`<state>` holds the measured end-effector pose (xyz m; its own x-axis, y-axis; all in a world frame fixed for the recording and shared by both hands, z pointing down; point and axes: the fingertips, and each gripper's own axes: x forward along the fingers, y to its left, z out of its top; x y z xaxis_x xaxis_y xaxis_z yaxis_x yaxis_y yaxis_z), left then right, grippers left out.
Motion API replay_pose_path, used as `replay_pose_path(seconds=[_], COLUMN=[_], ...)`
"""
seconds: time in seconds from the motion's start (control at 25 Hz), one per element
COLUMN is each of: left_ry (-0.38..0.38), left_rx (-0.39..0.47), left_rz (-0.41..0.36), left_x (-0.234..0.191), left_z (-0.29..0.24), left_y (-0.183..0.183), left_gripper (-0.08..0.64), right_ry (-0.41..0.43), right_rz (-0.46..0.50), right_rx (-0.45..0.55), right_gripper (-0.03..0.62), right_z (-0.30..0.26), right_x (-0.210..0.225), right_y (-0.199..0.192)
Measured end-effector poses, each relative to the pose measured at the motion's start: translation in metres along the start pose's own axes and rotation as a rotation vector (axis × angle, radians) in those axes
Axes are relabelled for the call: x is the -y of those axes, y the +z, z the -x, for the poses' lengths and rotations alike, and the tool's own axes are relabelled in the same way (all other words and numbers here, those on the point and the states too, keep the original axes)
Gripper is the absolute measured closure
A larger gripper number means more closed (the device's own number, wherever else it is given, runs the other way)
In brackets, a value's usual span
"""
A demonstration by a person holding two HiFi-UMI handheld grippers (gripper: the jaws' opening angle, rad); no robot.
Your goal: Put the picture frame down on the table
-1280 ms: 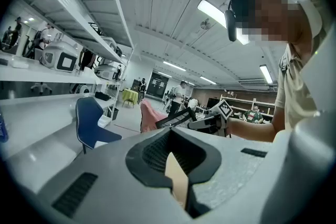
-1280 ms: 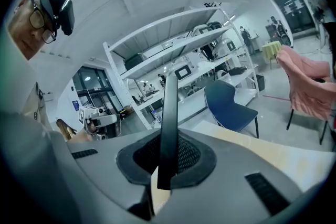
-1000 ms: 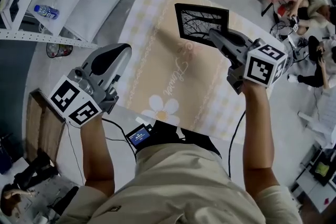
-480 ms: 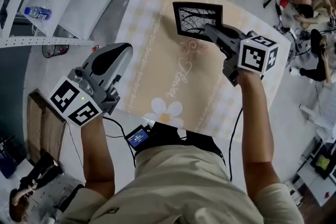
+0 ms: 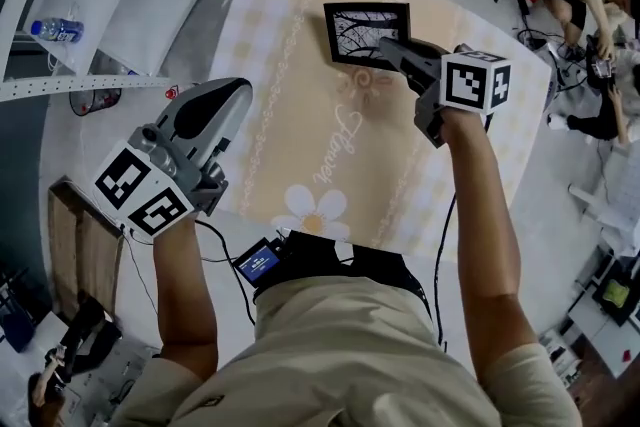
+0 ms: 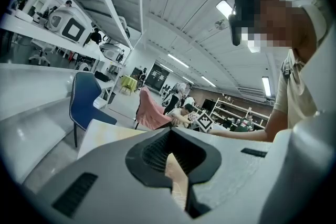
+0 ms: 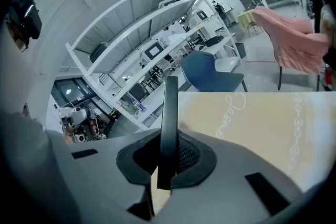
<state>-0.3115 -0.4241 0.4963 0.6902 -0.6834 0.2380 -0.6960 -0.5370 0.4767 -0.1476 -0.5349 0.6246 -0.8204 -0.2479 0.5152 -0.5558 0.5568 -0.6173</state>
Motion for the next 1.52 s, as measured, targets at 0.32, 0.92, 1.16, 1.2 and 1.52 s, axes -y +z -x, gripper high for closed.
replay_pose_path(seconds=[0.32,0.92,1.16,1.2,1.52], left_ry=[-0.004,0.011,0.017,0.017,0.022], left_rx=[0.002,0.018,0.016,0.018,0.033], left_rz=[0.008,0.011,0.012,0.010,0.002], left_x=[0.001,0.011,0.015,0.016,0.023], left_z=[0.002,0.008,0.008,0.008,0.013], left_y=[-0.002,-0.003,-0.002,-0.002,0.002], left_gripper=[0.555,0.555,0.555,0.555,0.555], right_ry=[-0.022,-0.125,-0.191,-0.205,-0.256], right_rz=[-0.036,-0.051,-0.030,-0.024,-0.013], right_rx=[-0.033,-0.079,-0.102,-0.108,-0.135], right_gripper=[0.571,0.520,0.472,0.463,0.423], right_z=[-0.007,-0.008,-0.008,-0.008,-0.004], right_x=[0.017,0.053,0.068,0.070,0.079], right_y=[-0.012,-0.027,-0.031,-0.032,-0.039])
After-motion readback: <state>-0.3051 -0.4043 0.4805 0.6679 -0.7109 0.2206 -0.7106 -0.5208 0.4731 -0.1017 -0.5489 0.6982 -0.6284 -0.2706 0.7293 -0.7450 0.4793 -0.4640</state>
